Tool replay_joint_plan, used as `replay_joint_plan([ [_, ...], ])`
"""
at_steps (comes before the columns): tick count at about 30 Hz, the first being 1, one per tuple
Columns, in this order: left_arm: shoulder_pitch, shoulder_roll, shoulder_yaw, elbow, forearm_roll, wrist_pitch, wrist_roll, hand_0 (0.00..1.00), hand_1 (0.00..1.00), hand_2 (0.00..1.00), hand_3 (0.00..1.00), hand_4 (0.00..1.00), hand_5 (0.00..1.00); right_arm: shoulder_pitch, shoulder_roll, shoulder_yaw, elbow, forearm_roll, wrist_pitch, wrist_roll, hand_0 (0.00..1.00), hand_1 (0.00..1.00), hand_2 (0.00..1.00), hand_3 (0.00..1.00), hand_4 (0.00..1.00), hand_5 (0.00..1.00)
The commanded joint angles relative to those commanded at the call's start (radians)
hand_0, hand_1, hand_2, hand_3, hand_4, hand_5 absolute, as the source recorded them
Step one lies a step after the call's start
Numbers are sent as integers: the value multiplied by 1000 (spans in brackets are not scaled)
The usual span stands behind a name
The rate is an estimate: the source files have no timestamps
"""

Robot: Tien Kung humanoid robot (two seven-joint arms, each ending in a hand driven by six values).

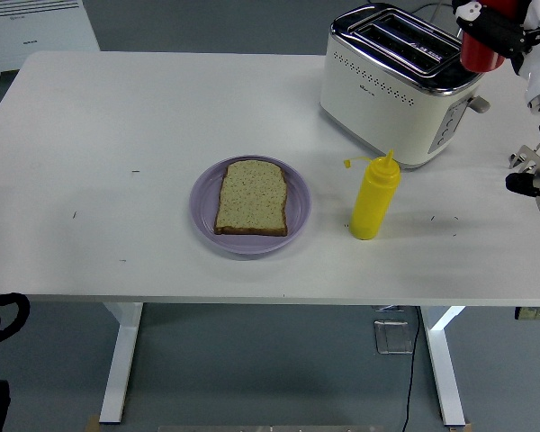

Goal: Pick up the cup,pour liquid into bread,place the cup on the desk

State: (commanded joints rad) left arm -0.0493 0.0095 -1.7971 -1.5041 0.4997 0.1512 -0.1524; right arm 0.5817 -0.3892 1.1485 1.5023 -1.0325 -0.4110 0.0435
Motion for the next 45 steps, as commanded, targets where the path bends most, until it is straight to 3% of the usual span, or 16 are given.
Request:
replay_joint_plan([
  [6,0,0,0,0,0,0,0,797,748,743,731,452,998,-81,-2,36,-25,213,-10,49,261,297,388,496,324,159],
  [13,-1,-1,3,1,0,0,0,796,748,743,732,450,998,-184,4,64,-84,184,-12,172,281,309,391,499,318,157],
  [18,-1,-1,4,1,0,0,0,796,748,744,731,450,998,-240,14,60,-129,170,-33,286,288,327,392,498,307,166],
  [23,-2,-1,8,3,1,0,0,796,748,744,731,450,998,-283,34,15,-196,228,-92,481,288,327,392,498,307,166],
  [24,-2,-1,9,3,1,0,0,797,748,744,732,448,998,-293,44,1,-214,246,-107,524,350,348,394,494,290,228],
  [27,-2,-2,10,4,1,0,0,797,748,744,732,448,998,-309,63,-21,-241,279,-129,598,350,348,394,494,290,228],
  [39,0,-2,15,5,1,0,0,797,748,744,732,450,998,-316,116,-123,-315,366,-182,602,404,365,400,497,295,206],
  [45,2,-2,18,5,1,0,0,798,748,744,731,450,998,-306,132,-150,-342,392,-185,602,410,365,401,494,302,206],
])
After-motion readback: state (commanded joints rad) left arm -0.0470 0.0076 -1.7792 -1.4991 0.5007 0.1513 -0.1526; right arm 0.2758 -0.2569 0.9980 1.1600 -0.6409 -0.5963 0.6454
